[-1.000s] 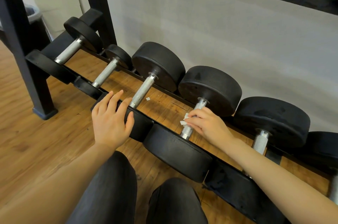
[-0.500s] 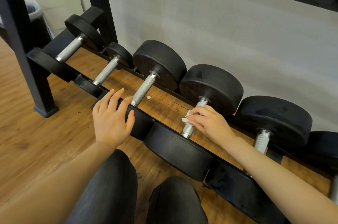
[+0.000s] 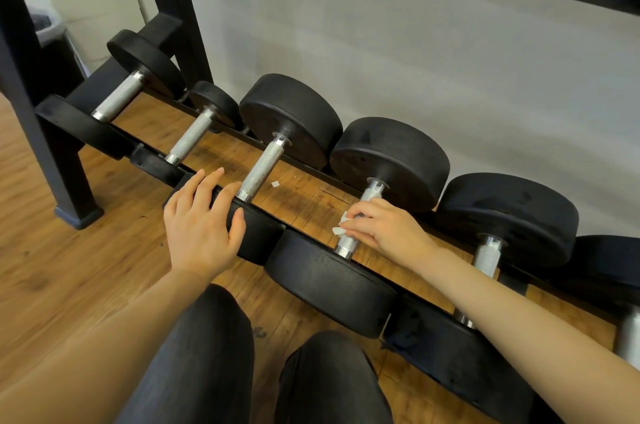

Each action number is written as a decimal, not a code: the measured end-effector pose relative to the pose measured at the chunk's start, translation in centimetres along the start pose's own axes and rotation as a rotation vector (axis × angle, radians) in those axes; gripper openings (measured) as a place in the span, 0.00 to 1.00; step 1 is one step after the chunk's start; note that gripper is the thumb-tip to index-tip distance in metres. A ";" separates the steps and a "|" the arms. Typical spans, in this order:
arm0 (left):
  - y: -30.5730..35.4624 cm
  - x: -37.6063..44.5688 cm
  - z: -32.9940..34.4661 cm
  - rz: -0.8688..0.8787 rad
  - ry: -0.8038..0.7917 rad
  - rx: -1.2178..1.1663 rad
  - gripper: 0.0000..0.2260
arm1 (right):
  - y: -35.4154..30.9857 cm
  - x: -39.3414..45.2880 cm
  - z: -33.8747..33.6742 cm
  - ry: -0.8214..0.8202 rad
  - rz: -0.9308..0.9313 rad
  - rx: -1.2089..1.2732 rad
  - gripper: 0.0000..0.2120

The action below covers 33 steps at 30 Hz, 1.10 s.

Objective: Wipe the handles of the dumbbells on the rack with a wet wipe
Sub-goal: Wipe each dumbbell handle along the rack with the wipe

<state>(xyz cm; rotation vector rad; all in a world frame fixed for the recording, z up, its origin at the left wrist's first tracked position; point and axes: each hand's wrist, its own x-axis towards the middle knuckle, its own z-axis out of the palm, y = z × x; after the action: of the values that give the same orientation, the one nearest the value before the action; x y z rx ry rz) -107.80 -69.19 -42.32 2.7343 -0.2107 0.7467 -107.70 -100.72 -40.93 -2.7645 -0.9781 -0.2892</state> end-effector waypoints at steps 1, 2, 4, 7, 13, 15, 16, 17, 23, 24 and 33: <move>0.0 0.0 0.0 0.001 0.002 0.000 0.22 | 0.2 0.0 -0.1 0.012 0.023 0.005 0.13; 0.0 0.0 0.0 0.001 0.004 -0.001 0.22 | 0.2 0.0 -0.2 0.026 0.045 0.015 0.12; 0.0 0.0 0.0 0.001 0.009 -0.006 0.21 | -0.2 -0.2 -0.1 0.039 0.053 0.037 0.12; -0.1 0.0 0.1 -0.003 0.016 -0.009 0.21 | -1.1 -0.7 0.4 -0.005 0.026 0.068 0.14; -0.1 -0.2 0.3 0.008 0.031 -0.001 0.20 | -0.7 -0.8 0.6 0.091 0.107 0.091 0.12; -0.1 -0.3 0.2 0.004 0.024 0.005 0.20 | -0.7 -0.8 0.9 0.106 0.116 0.109 0.14; 0.0 -0.3 0.2 0.002 0.016 0.009 0.20 | -0.7 -0.8 0.9 0.103 0.109 0.109 0.14; 0.0 -0.3 0.1 0.000 0.005 0.014 0.20 | -0.7 -0.9 0.9 0.097 0.103 0.112 0.14; 0.0 -0.3 -0.3 -0.012 -0.070 0.043 0.21 | -0.5 -0.8 0.7 0.083 0.088 0.126 0.15; 0.0 -0.3 -0.4 -0.012 -0.077 0.044 0.21 | -0.6 -0.8 0.8 0.085 0.094 0.130 0.15; 1.3 0.0 -1.6 -0.067 -0.193 0.098 0.22 | -0.4 -1.1 1.6 0.123 0.117 0.142 0.10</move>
<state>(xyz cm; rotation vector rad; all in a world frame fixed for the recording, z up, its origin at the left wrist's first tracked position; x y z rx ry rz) -108.88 -69.86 -40.70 2.8914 -0.1254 0.4864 -108.62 -100.66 -42.73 -2.6281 -0.7723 -0.3523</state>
